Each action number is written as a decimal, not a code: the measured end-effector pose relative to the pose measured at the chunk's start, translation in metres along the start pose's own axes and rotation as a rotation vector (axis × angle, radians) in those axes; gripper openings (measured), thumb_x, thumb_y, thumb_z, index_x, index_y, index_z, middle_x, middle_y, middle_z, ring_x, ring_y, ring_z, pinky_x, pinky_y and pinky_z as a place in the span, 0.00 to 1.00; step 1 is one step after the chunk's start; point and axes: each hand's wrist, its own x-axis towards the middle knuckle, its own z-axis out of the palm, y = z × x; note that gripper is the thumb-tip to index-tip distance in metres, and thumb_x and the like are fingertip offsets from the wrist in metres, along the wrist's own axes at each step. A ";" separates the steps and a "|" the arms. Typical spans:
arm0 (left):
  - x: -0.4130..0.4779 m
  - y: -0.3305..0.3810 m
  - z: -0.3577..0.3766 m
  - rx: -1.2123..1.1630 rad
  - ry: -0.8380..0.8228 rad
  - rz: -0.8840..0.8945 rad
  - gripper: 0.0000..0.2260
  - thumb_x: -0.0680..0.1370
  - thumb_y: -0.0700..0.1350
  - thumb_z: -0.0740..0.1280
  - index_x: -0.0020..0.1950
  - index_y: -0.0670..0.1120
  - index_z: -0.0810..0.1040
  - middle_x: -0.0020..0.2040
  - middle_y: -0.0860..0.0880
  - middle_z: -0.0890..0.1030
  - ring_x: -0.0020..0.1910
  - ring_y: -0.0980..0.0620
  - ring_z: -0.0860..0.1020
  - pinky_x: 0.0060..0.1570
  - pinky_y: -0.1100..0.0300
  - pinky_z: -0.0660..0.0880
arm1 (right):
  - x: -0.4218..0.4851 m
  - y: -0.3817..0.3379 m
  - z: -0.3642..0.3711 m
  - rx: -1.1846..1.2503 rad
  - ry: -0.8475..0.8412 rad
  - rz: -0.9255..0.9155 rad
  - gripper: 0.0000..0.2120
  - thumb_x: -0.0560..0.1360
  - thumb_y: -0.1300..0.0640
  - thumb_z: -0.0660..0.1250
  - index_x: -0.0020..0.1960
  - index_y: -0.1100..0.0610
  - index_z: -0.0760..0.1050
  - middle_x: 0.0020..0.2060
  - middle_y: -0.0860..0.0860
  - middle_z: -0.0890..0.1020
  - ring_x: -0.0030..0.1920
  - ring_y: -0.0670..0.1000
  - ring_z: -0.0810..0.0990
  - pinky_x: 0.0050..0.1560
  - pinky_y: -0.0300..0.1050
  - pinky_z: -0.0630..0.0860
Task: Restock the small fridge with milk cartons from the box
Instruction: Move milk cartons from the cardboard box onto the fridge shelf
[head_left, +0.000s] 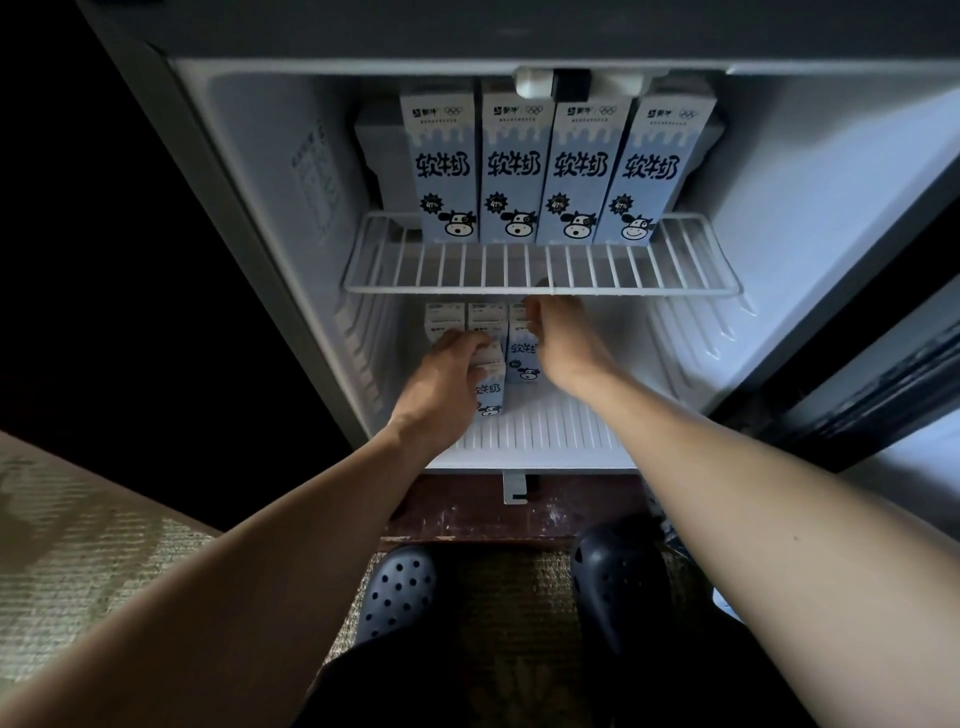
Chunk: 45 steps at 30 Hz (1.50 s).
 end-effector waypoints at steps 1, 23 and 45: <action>0.000 0.001 0.001 -0.001 0.011 0.002 0.16 0.81 0.37 0.64 0.68 0.47 0.74 0.65 0.48 0.75 0.62 0.47 0.75 0.61 0.51 0.75 | 0.000 -0.001 0.000 0.012 0.006 0.008 0.16 0.70 0.75 0.56 0.45 0.54 0.69 0.48 0.54 0.75 0.46 0.52 0.75 0.42 0.42 0.68; 0.008 0.066 0.029 -0.104 -0.217 -0.102 0.18 0.77 0.33 0.66 0.63 0.47 0.70 0.53 0.48 0.79 0.51 0.48 0.79 0.50 0.51 0.79 | -0.081 0.009 -0.043 -0.149 -0.178 -0.146 0.27 0.76 0.61 0.68 0.73 0.59 0.64 0.64 0.57 0.77 0.64 0.58 0.76 0.61 0.50 0.75; -0.012 -0.002 0.023 0.683 -0.337 0.070 0.20 0.84 0.57 0.51 0.64 0.46 0.73 0.64 0.47 0.76 0.63 0.46 0.73 0.67 0.49 0.66 | -0.023 0.028 -0.020 0.139 0.110 0.190 0.26 0.75 0.76 0.59 0.67 0.54 0.73 0.64 0.51 0.76 0.60 0.52 0.78 0.58 0.46 0.78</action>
